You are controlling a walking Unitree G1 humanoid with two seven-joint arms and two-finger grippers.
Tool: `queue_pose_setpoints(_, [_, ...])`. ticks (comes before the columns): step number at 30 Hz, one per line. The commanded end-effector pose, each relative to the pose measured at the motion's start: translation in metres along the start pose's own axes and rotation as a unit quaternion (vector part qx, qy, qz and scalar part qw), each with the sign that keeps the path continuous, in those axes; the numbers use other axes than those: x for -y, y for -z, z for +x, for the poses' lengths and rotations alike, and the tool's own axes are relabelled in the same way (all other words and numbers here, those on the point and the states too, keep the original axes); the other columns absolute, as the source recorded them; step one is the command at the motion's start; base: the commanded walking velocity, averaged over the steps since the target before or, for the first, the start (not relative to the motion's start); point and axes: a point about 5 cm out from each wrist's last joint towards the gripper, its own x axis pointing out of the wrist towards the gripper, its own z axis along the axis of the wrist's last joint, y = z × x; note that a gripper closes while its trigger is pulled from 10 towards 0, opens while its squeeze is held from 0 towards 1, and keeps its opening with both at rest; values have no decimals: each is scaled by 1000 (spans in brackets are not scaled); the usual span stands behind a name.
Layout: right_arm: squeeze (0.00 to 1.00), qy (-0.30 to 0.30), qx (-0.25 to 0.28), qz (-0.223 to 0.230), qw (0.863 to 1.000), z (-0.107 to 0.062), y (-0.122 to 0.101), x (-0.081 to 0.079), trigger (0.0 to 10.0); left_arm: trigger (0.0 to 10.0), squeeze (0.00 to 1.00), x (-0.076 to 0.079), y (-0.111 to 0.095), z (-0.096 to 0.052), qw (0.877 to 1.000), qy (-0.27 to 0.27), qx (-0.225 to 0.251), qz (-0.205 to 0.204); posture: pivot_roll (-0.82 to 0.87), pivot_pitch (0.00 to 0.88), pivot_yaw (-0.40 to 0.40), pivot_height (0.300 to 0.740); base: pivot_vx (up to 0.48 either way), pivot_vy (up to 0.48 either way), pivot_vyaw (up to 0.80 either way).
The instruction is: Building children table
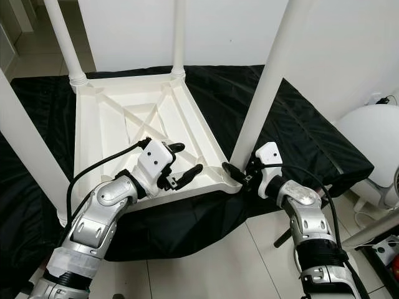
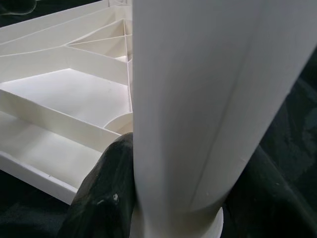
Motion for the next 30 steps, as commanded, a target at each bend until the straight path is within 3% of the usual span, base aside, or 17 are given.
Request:
queue_pose_setpoints(1, [0,-26,-32,7,999,-2,18,-11,0,10000,0,-4,2,0,999,-45,-3,3,-44,0,-38,740,0,0,0])
queue_pose_setpoints(5, [0,-21,-30,15,999,-3,20,-13,0,10000,0,-4,1,1,999,-45,-2,3,-45,0,-37,740,0,0,0])
queue_pose_setpoints(6, [0,-12,-23,24,999,-3,21,-14,10000,10000,0,-4,1,1,999,-45,-1,3,-49,0,-35,740,0,0,0])
queue_pose_setpoints(12, [0,39,0,39,998,-2,18,-16,10000,10000,0,-4,1,1,999,-44,-1,2,-54,0,-32,740,0,0,0])
queue_pose_setpoints(18, [0,178,9,68,982,6,10,-22,10000,10000,0,-4,1,3,999,-39,-1,3,-69,7,-24,740,0,0,0])
queue_pose_setpoints(20, [0,178,9,68,982,6,10,-22,10000,10000,0,-4,1,3,999,-39,-1,3,-69,7,-24,740,0,0,0])
queue_pose_setpoints(24, [0,237,6,93,967,10,7,-30,10000,10000,0,-3,1,3,999,-36,-2,2,-74,11,-24,740,0,0,0])
queue_pose_setpoints(26, [0,298,6,125,946,14,7,-43,10000,10000,0,-2,2,3,999,-36,-2,2,-77,16,-26,740,0,0,0])
queue_pose_setpoints(30, [0,318,5,135,938,15,7,-48,10000,10000,0,-1,2,3,999,-36,-2,2,-77,17,-28,740,0,0,0])
